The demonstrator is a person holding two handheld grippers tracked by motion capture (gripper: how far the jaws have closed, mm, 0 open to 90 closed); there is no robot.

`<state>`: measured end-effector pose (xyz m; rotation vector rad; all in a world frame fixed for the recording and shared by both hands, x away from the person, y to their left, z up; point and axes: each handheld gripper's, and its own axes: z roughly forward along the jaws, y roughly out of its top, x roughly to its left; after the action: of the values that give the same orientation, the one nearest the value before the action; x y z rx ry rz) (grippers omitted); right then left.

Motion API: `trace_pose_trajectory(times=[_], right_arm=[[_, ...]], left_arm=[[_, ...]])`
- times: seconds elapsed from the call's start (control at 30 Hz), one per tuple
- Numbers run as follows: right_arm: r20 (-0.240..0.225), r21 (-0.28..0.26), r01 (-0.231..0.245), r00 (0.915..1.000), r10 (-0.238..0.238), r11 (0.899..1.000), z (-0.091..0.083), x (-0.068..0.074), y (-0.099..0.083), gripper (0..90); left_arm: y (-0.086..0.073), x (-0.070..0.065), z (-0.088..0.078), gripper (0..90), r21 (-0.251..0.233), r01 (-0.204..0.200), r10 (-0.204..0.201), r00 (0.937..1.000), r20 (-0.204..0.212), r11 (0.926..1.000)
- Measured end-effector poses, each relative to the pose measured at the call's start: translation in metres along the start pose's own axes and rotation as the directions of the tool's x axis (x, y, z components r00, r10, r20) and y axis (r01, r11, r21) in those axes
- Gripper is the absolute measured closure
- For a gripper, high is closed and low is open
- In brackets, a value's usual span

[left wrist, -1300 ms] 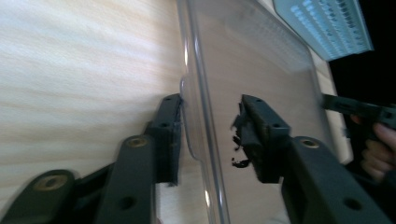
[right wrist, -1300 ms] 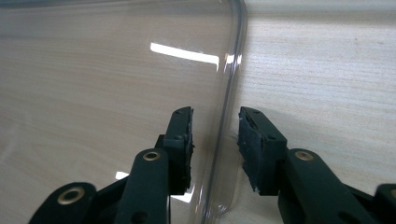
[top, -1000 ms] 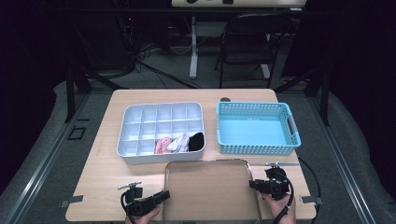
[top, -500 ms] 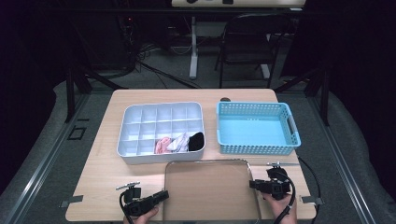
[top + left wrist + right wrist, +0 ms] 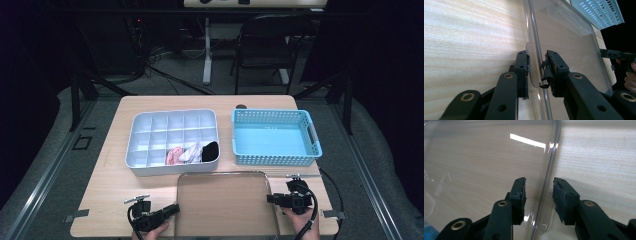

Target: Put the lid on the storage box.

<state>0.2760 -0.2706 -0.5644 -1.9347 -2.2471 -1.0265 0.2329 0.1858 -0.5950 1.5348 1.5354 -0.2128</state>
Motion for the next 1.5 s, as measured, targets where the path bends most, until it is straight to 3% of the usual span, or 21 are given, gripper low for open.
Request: trace_pose_trajectory(times=[0.23, 0.43, 0.83, 1.13, 1.5], right_arm=[[-0.044, 0.006, -0.027, 0.9987, 0.027, 1.0, 0.001, -0.004, 0.0, 65.7], [-0.051, 0.013, -0.033, 0.9981, 0.033, 0.999, 0.001, -0.004, 0.001, 66.2], [-0.064, 0.02, -0.018, 0.9978, 0.02, 1.0, 0.003, -0.003, 0.003, 66.1], [-0.111, 0.018, -0.013, 0.9937, 0.015, 1.0, 0.004, -0.004, 0.003, 67.3], [-0.141, -0.023, 0.004, 0.9899, -0.007, 1.0, -0.002, -0.001, 0.005, 69.5]], left_arm=[[0.0, 0.003, -0.002, 72.5, -0.007, -0.011, 0.011, 0.9999, 0.002, 0.9999], [-0.002, 0.003, -0.004, 72.6, -0.01, -0.024, 0.024, 0.9997, -0.001, 0.9997], [-0.002, 0.001, -0.005, 72.8, -0.021, -0.051, 0.051, 0.9987, -0.007, 0.9985], [-0.001, 0.003, -0.008, 72.2, -0.028, -0.045, 0.044, 0.9988, -0.019, 0.9986], [0.002, 0.001, -0.013, 72.1, -0.029, -0.05, 0.049, 0.9985, -0.024, 0.9983]])
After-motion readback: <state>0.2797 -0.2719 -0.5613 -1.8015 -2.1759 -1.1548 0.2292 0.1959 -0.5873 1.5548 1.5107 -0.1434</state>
